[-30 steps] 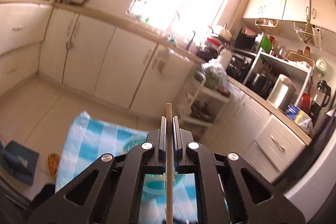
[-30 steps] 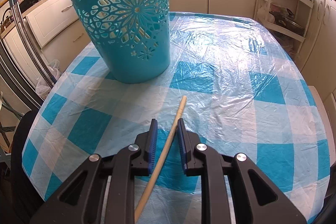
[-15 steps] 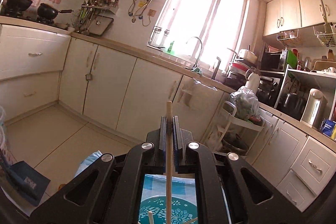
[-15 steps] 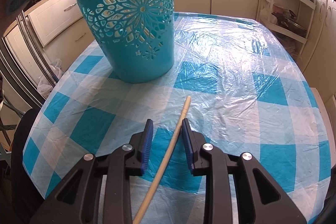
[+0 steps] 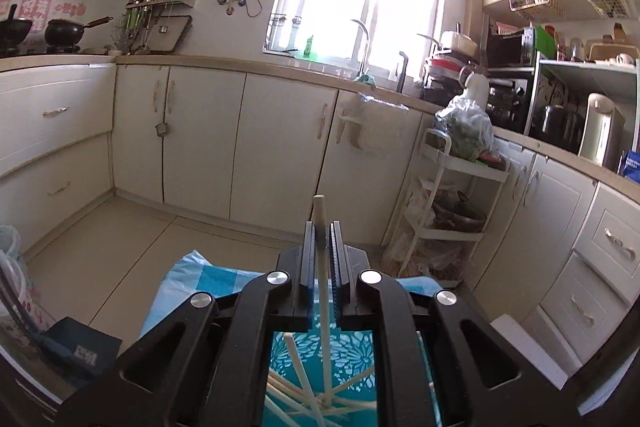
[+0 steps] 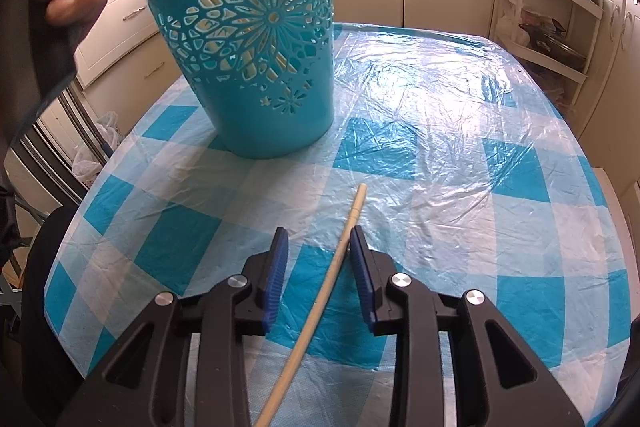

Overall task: Organize utensils
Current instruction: 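Lift the left tool's chopstick over the teal basket and open to drop it, then close the right tool on the loose chopstick while the left tool withdraws from the basket, then lift the right tool's chopstick over the basket, lower it in and open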

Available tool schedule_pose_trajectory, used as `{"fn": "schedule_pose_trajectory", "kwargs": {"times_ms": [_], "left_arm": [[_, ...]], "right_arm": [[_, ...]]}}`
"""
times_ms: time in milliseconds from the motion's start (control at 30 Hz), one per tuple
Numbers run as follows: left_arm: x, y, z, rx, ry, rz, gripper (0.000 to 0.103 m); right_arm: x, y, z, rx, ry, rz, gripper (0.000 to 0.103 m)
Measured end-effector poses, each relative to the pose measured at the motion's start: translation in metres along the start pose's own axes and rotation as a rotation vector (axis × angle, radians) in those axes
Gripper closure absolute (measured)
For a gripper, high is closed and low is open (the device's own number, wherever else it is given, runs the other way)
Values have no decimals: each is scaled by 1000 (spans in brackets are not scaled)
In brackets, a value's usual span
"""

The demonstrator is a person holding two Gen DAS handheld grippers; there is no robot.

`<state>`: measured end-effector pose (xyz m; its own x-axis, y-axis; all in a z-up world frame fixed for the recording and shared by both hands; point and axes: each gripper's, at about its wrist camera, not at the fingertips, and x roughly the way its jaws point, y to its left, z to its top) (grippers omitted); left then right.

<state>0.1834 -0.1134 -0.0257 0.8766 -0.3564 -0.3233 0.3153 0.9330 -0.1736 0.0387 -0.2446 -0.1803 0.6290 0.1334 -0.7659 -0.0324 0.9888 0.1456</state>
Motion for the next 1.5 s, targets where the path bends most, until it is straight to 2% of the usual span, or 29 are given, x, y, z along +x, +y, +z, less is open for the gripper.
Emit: {"fn": "schedule_pose_trajectory", "kwargs": {"times_ms": [33, 100, 267, 367, 433, 467, 567, 600, 733, 967, 1067, 1133, 1233, 1367, 1500], "left_arm": [[-2, 0, -3, 10, 10, 7, 83], [-12, 5, -9, 8, 6, 44, 50], [-57, 32, -19, -52, -52, 142, 22], [-85, 54, -35, -85, -69, 217, 14], [-98, 69, -54, -107, -46, 264, 12], [-102, 77, -67, -128, -13, 281, 11], [-92, 92, -106, -148, 132, 277, 10], [-85, 94, -119, -144, 197, 277, 10], [-61, 90, -135, -112, 309, 241, 9], [-25, 79, -148, -40, 393, 227, 8], [-10, 86, -162, -69, 499, 224, 8], [-13, 89, -160, -86, 478, 222, 8], [-12, 87, -160, -73, 487, 224, 8], [-10, 81, -161, -43, 501, 228, 8], [-7, 79, -163, -37, 518, 226, 8]], "right_arm": [[0, 0, 0, 1, 0, 1, 70], [0, -2, 0, 8, 0, 7, 68], [-1, -12, 1, 66, -5, 43, 67], [-2, -12, 1, 69, -7, 33, 68], [-2, -11, 1, 62, -7, 10, 72], [-1, -10, 1, 53, -6, -13, 78], [-1, -9, 1, 21, 1, -50, 94], [-2, -10, 1, 14, 9, -48, 96], [-5, -17, 2, 10, 44, -59, 97], [1, -8, 1, -77, 33, -109, 95], [-1, -20, 1, -10, 38, -67, 97], [-7, -31, 1, 57, 23, -15, 97], [-25, -43, 5, 131, -43, 65, 97], [-52, -46, 11, 163, -141, 178, 97], [-71, -51, 25, 177, -223, 255, 97]]}}
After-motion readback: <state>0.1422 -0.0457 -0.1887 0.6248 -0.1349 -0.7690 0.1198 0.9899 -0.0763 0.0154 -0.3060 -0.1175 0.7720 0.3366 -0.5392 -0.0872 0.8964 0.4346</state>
